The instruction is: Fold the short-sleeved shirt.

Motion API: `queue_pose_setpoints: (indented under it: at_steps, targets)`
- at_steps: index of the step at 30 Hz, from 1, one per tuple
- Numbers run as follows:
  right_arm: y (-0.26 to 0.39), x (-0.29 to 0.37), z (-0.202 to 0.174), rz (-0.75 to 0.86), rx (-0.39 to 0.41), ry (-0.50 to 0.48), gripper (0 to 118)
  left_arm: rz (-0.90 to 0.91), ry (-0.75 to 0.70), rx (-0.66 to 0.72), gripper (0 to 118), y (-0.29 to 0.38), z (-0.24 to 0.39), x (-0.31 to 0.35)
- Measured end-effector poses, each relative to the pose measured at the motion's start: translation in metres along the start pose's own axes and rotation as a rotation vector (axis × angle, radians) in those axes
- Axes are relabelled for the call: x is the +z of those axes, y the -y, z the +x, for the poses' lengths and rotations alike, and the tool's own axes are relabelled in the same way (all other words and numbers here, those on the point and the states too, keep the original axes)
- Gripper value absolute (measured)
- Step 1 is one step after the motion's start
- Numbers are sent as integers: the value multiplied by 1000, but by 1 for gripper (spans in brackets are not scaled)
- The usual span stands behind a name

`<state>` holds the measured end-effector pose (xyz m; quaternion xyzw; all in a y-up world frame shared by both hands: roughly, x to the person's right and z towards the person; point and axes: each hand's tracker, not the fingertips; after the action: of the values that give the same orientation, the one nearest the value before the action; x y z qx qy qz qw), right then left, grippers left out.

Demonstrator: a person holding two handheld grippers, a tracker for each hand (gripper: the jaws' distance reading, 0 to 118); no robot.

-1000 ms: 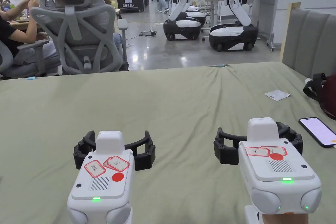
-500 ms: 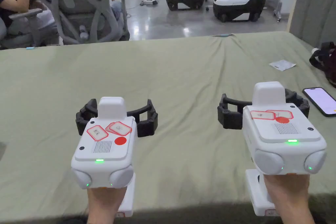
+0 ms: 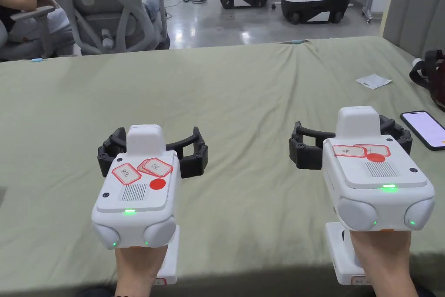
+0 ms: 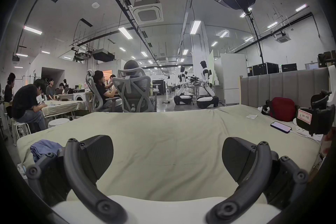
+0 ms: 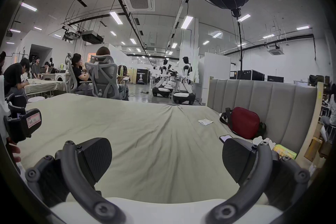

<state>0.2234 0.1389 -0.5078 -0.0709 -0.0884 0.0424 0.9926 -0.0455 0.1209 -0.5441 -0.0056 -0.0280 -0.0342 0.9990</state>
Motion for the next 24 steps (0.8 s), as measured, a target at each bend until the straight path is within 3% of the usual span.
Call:
queue_pose_setpoints:
  at_steps: [24]
  targets:
    - [3, -1, -3, -6, 20, 27, 118, 3, 14, -6, 118, 2, 2, 4]
